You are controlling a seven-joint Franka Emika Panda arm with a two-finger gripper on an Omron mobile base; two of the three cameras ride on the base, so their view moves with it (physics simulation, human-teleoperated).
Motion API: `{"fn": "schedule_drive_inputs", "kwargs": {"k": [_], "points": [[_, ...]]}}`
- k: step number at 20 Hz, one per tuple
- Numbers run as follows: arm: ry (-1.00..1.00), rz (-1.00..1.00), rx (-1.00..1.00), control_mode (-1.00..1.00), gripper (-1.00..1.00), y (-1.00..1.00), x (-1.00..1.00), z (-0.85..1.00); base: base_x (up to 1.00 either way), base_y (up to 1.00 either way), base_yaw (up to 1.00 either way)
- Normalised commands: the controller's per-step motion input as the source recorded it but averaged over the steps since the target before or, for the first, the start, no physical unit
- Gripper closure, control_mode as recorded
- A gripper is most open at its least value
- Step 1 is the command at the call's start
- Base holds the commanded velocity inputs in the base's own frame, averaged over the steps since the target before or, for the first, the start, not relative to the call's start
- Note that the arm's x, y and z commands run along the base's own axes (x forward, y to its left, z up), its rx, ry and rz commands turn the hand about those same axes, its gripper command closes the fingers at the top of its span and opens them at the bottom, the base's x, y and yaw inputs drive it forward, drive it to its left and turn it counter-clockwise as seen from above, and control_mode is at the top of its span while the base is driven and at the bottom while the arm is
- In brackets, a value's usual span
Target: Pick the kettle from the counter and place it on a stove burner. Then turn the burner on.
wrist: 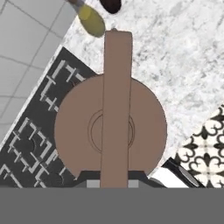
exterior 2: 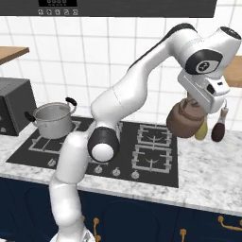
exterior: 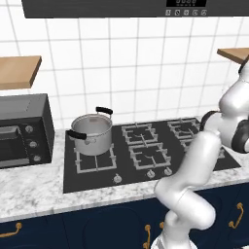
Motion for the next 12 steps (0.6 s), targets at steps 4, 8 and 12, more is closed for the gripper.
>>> {"fn": "schedule_drive_inputs", "kwargs": {"k": [4, 8, 12], "points": [[-0.2, 0.19, -0.37, -1.0, 1.0, 1.0, 0.64, -0.95, 0.0, 0.0, 0.0], [-0.22, 0.26, -0.4, -1.0, 1.0, 1.0, 0.51, -0.65, 0.0, 0.0, 0.0], [0.0, 0.31, -0.31, -1.0, 1.0, 0.79, 0.41, -0.19, 0.0, 0.0, 0.0]]}}
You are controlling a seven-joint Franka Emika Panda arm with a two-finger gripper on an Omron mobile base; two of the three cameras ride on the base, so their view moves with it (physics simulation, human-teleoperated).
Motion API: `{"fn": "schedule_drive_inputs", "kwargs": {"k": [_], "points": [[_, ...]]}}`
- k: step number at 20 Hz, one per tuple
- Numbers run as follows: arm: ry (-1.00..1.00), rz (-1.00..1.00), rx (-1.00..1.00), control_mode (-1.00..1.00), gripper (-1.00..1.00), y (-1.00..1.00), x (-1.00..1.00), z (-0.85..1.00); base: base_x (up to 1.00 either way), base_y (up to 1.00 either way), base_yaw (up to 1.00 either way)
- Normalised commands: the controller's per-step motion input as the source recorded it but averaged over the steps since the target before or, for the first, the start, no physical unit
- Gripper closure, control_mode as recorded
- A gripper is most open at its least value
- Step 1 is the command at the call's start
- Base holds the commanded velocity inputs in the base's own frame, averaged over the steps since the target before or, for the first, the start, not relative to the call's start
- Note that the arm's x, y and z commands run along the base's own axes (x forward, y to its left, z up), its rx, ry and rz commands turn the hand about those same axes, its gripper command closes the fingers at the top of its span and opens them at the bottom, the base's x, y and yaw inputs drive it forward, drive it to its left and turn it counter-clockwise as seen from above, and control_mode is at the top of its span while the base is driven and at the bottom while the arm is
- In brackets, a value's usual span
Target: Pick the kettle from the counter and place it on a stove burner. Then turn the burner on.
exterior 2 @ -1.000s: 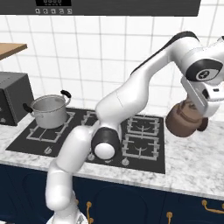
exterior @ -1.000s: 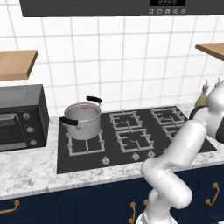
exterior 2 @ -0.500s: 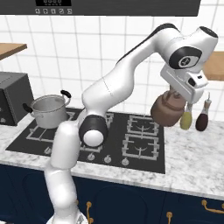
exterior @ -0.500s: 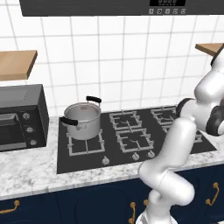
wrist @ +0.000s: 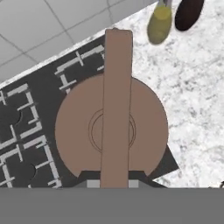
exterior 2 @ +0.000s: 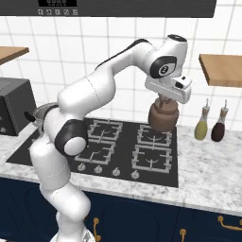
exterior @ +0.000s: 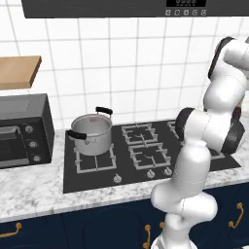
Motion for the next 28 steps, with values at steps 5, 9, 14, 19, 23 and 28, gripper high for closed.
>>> {"fn": "schedule_drive_inputs", "kwargs": {"k": [5, 9, 14, 19, 23, 28], "points": [[0.21, 0.34, -0.13, -1.0, 1.0, 0.26, 0.17, 0.0, 0.0, 0.0, 0.0], [0.3, 0.39, 0.0, -1.0, 1.0, 0.0, 0.41, 0.0, 0.0, 0.0, 0.0], [0.28, 0.38, 0.03, -1.0, 1.0, 0.0, 0.39, -0.05, 0.0, 0.0, 0.0], [0.08, 0.32, 0.03, -1.0, 1.0, -0.01, 0.34, -0.46, 0.0, 0.0, 0.0], [0.0, 0.23, 0.0, -1.0, 1.0, 0.0, 0.26, -0.2, 0.0, 0.0, 0.0], [0.0, 0.16, 0.0, -1.0, 1.0, -0.05, 0.46, -0.13, 0.0, 0.0, 0.0]]}}
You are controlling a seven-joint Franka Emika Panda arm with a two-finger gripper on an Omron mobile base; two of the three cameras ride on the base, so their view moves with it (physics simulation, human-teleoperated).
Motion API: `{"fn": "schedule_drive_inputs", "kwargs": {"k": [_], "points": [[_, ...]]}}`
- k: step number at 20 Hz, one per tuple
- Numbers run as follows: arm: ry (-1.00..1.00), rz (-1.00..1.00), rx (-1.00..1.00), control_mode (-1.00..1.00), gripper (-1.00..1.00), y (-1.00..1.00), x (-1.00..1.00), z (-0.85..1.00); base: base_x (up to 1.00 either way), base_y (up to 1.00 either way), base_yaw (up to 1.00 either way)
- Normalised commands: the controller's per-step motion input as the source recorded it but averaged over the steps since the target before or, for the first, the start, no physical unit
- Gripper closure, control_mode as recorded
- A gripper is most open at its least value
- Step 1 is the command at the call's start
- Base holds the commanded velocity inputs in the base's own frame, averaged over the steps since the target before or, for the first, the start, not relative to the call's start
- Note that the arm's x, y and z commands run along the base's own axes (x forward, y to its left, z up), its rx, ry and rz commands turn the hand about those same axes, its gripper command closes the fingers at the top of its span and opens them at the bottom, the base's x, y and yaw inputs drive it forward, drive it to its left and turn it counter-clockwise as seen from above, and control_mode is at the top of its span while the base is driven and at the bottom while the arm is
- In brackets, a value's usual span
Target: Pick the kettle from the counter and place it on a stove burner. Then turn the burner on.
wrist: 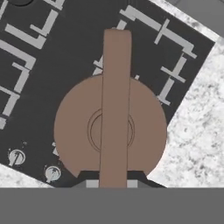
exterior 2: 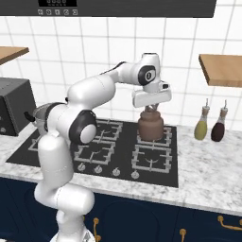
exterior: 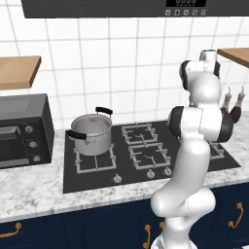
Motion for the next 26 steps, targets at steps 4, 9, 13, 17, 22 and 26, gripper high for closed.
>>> {"fn": "schedule_drive_inputs", "kwargs": {"k": [4, 9, 13, 17, 22, 26], "points": [[-0.03, 0.12, 0.0, -1.0, 1.0, -0.23, 0.53, -0.25, 0.0, 0.0, 0.0], [0.0, 0.1, 0.0, -1.0, 1.0, -0.34, 0.44, -0.33, 0.0, 0.0, 0.0], [0.0, 0.14, 0.03, -1.0, 1.0, -0.12, 0.4, -0.22, 0.0, 0.0, 0.0], [0.0, 0.21, 0.04, -1.0, 1.0, 0.0, 0.32, -0.17, 0.0, 0.0, 0.0], [-0.01, 0.07, 0.0, -1.0, 1.0, 0.0, 0.42, -0.15, 0.0, 0.0, 0.0], [0.0, 0.03, 0.0, -1.0, 1.0, 0.0, 0.48, -0.16, 0.0, 0.0, 0.0]]}}
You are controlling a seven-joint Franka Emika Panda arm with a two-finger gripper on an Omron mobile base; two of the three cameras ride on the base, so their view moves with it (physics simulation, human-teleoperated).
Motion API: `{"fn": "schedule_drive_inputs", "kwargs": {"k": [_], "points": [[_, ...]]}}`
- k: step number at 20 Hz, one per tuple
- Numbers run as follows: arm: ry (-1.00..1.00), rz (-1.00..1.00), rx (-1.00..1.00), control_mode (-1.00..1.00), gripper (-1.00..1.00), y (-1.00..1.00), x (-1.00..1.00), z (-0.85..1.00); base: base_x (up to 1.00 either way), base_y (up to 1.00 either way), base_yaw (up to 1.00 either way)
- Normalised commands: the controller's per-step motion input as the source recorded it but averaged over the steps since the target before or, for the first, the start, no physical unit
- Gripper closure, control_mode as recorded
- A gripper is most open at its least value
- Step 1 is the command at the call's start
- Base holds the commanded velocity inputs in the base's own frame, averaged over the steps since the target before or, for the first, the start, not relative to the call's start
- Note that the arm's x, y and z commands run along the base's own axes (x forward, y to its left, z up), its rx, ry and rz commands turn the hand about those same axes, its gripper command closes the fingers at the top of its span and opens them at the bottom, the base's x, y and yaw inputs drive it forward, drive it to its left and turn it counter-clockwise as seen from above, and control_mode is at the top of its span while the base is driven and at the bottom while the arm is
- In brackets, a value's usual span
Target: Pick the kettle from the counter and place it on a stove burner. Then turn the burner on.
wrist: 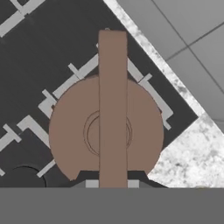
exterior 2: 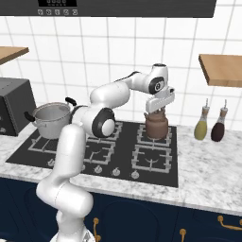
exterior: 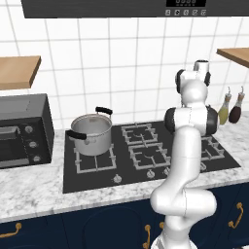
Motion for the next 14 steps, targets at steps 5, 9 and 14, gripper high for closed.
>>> {"fn": "schedule_drive_inputs", "kwargs": {"k": [5, 9, 14], "points": [[0.0, 0.02, 0.0, -1.0, 1.0, 0.02, 0.12, -0.25, 0.0, 0.0, 0.0], [0.0, 0.06, 0.0, -1.0, 1.0, 0.25, -0.3, -0.19, 0.0, 0.0, 0.0], [-0.08, 0.06, 0.0, -1.0, 1.0, 0.3, -0.13, 0.0, 0.0, 0.0, 0.0]]}}
